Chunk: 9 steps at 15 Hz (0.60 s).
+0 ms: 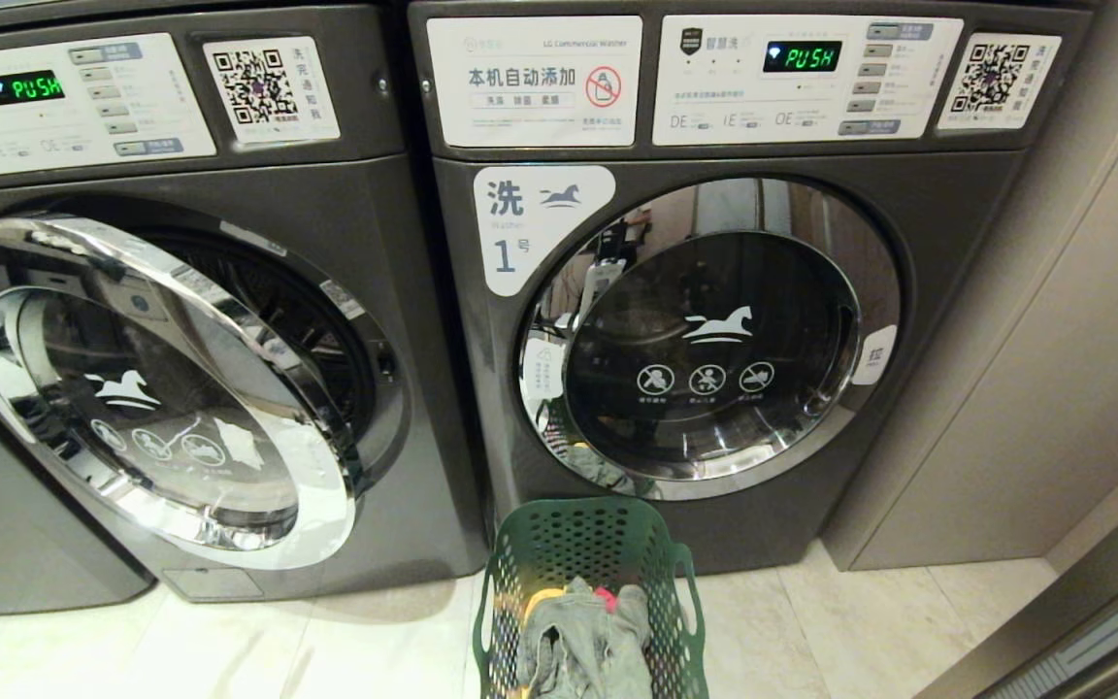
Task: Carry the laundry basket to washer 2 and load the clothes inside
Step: Open the lid of the washing machine
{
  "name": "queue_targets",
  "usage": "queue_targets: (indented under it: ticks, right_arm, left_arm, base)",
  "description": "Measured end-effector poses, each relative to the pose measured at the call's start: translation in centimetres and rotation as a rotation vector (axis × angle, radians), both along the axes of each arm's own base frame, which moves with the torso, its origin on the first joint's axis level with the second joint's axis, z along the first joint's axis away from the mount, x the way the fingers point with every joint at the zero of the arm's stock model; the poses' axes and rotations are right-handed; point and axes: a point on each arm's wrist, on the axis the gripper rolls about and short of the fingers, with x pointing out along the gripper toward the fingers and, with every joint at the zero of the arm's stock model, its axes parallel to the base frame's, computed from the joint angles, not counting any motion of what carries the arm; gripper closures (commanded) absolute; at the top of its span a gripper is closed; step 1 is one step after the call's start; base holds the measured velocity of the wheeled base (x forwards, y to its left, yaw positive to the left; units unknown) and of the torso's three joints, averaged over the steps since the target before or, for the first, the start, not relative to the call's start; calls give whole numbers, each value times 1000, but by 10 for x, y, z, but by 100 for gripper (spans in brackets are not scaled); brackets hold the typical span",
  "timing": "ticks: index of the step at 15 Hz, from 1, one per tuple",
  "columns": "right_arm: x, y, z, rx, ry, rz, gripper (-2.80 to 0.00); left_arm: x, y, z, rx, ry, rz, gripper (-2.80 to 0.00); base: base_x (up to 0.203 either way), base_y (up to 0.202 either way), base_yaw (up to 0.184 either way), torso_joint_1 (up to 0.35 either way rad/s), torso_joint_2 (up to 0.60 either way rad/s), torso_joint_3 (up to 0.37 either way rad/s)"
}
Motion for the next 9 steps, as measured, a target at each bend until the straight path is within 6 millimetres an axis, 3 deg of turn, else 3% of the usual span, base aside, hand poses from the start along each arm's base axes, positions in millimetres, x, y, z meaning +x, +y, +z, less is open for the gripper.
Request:
queue_targets:
  ticks: [2, 4, 5, 7, 9]
  right_arm:
    - [0, 0, 0, 0, 0, 1, 0]
    - [0, 0, 0, 0, 0, 1, 0]
    - [0, 0, 0, 0, 0, 0, 0]
    - [0, 0, 0, 0, 0, 1, 0]
    - [0, 0, 0, 0, 0, 0, 0]
  left_arm:
    - [-57, -26, 52, -7, -113, 152, -280]
    - [-96, -72, 97, -7, -208, 196, -280]
    - [-106, -92, 108, -27, -213, 183, 0]
    - [-114, -115, 119, -87, -199, 152, 0]
    - [-115, -121, 130, -139, -180, 143, 0]
  base:
    - [0, 0, 0, 0, 0, 0]
    - [0, 0, 0, 0, 0, 0]
    - [0, 0, 0, 0, 0, 0]
    - [0, 0, 0, 0, 0, 0]
    - [0, 0, 0, 0, 0, 0]
